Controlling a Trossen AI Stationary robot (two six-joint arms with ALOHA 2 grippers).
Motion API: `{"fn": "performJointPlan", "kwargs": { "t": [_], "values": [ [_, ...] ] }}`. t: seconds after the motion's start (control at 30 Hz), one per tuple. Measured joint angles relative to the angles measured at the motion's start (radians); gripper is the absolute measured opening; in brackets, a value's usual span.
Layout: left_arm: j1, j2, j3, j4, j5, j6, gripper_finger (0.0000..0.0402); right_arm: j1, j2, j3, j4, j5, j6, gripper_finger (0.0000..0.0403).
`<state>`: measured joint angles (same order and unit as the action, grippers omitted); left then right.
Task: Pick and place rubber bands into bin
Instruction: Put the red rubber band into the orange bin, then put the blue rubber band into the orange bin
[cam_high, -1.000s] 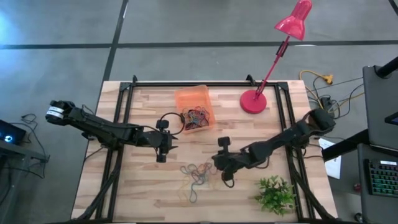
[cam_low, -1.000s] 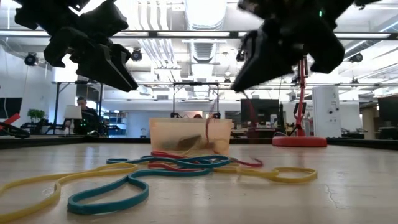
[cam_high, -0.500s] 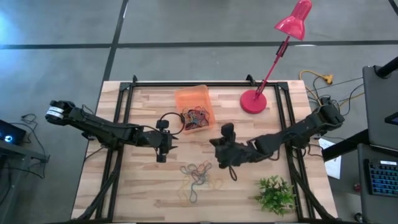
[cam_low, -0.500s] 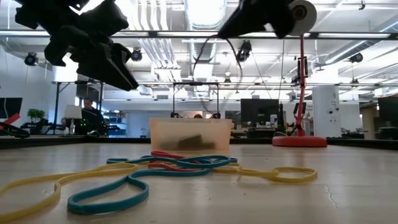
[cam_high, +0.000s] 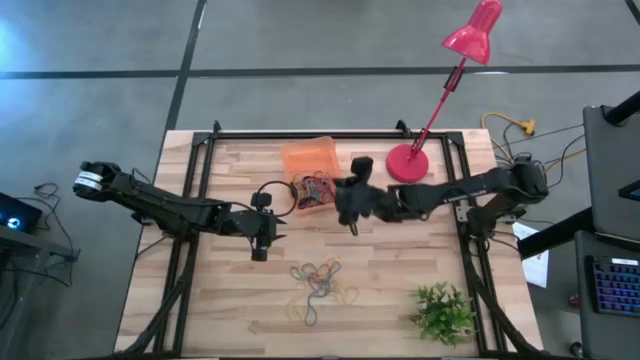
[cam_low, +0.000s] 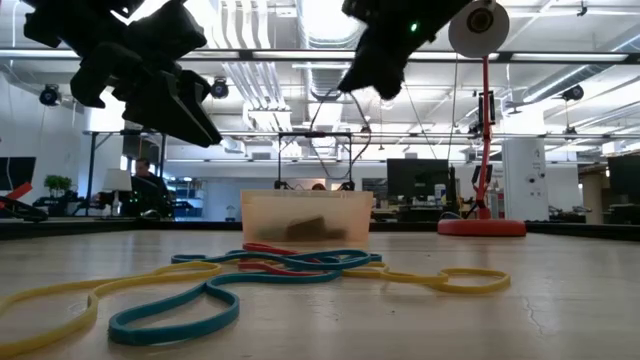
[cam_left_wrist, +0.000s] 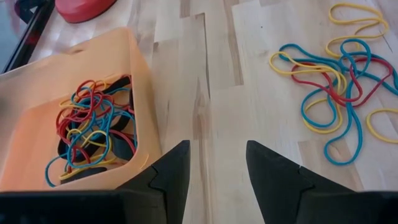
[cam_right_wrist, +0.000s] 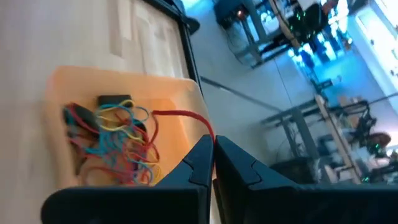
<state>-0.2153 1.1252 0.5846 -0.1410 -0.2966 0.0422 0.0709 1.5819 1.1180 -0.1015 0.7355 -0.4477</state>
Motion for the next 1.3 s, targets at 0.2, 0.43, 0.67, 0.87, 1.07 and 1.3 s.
{"fn": "performJointPlan", "kwargs": {
  "t": [0.2, 0.43, 0.67, 0.87, 1.07, 1.3],
  "values": [
    [0.000, 0.000, -0.002, -0.005, 0.000, 0.000, 0.0142, -0.113, 0.050, -0.016, 0.101, -0.135, 0.000, 0.0008],
    [0.000, 0.000, -0.002, -0.008, 0.000, 0.000, 0.0142, -0.175, 0.136, -0.014, 0.160, -0.172, 0.023, 0.0008],
    [0.000, 0.000, -0.002, -0.007, 0.000, 0.000, 0.0142, -0.194, 0.158, -0.017, 0.161, -0.348, 0.062, 0.0033],
    [0.000, 0.000, -0.002, -0.002, 0.000, 0.000, 0.0142, -0.192, 0.156, -0.015, 0.159, -0.378, 0.092, 0.0103],
    [-0.001, 0.011, -0.003, 0.058, 0.129, -0.002, 0.0142, -0.153, 0.146, -0.017, 0.079, -0.571, 0.108, 0.0146],
    [-0.009, 0.107, -0.010, 0.163, 0.296, -0.002, 0.0141, -0.062, 0.146, -0.023, -0.057, -0.702, 0.143, 0.0144]
  ]
}}
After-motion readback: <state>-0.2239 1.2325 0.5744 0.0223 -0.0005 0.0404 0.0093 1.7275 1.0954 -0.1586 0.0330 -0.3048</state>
